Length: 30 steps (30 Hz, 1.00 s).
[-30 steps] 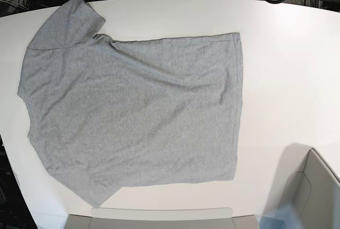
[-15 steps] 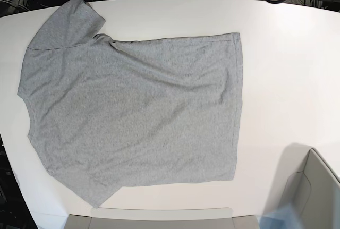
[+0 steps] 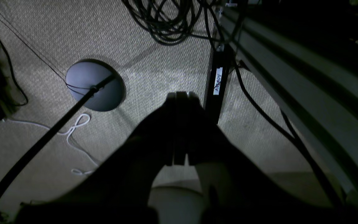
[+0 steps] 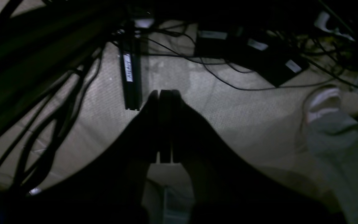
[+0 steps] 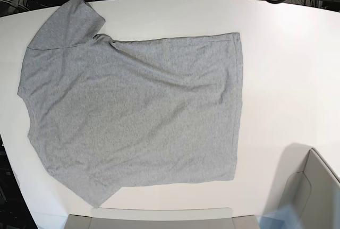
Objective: Fold the T-shirt properly
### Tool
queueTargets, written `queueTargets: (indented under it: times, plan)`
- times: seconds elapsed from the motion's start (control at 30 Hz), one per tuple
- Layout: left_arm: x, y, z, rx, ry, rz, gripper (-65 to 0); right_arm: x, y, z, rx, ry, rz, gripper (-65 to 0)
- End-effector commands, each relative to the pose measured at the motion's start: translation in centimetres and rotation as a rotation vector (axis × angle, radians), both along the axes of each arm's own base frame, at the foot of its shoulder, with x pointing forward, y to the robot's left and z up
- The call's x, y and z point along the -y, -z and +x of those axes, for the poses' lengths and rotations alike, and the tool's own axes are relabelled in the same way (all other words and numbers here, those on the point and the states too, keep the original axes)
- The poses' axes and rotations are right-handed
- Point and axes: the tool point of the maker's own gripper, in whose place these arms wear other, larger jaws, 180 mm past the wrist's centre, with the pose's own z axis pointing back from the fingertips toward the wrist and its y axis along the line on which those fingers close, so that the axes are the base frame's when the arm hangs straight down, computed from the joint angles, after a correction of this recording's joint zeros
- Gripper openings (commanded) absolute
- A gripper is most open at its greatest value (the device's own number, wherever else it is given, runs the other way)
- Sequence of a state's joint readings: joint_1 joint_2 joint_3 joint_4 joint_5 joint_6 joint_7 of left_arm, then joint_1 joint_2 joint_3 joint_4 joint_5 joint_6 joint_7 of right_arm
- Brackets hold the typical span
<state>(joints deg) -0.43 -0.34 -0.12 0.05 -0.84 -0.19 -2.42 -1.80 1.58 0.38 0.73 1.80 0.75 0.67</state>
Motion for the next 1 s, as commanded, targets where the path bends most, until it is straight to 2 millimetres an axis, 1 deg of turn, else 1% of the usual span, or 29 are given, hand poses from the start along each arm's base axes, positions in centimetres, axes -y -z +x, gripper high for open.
queueTargets:
  times: [0.0,0.03,0.07,0.1,0.17,0.2,0.23,0.4,0.47,0.5,0.67,0.9,0.97]
  plan:
    - [-0.3,-0.1,0.4,0.034,0.005,0.008,-64.9,0.3,0.0,-0.3,0.016,0.034,-0.007,-64.7]
    - [-0.3,-0.2,0.9,0.074,0.008,0.01,-64.9,0.3,0.0,-0.2,0.042,0.066,-0.006,-64.7]
    - [-0.4,-0.3,1.6,0.12,0.012,0.014,-64.9,0.5,-0.1,-0.5,0.068,0.092,-0.008,-64.7]
    - [-0.4,-0.5,1.8,0.16,0.017,0.016,-64.9,0.5,-0.2,-0.7,0.101,0.111,-0.01,-64.7]
    - [-0.6,-0.9,1.3,0.224,0.025,0.022,-64.9,2.0,-0.5,-0.8,0.178,0.121,-0.034,-64.7]
    - [-1.3,-1.1,1.2,0.252,0.031,0.032,-64.9,2.4,-0.7,-1.0,0.207,0.121,-0.04,-64.7]
    - [-1.6,-1.3,1.1,0.281,0.036,0.038,-64.9,2.4,-0.9,-1.2,0.241,0.122,-0.041,-64.7]
    - [-1.9,-3.4,0.9,0.483,0.065,0.053,-64.8,2.9,-2.6,-2.1,0.426,0.116,-0.048,-64.6]
    - [-3.0,-4.3,0.8,0.55,0.082,0.071,-64.8,2.9,-3.2,-2.4,0.474,0.116,-0.049,-64.6]
    - [-3.1,-4.9,0.8,0.589,0.09,0.075,-64.8,3.0,-3.5,-2.8,0.496,0.118,-0.051,-64.5]
    - [-3.1,-7.5,0.6,0.754,0.116,0.081,-64.7,3.2,-5.2,-3.5,0.608,0.121,-0.056,-64.5]
    - [-2.2,-11.9,0.6,1.003,0.152,0.075,-64.7,3.3,-8.4,-3.8,0.801,0.118,-0.056,-64.5]
    - [-2.1,-11.8,0.1,0.99,0.15,0.073,-64.7,3.4,-8.4,-4.2,0.788,0.124,-0.06,-64.5]
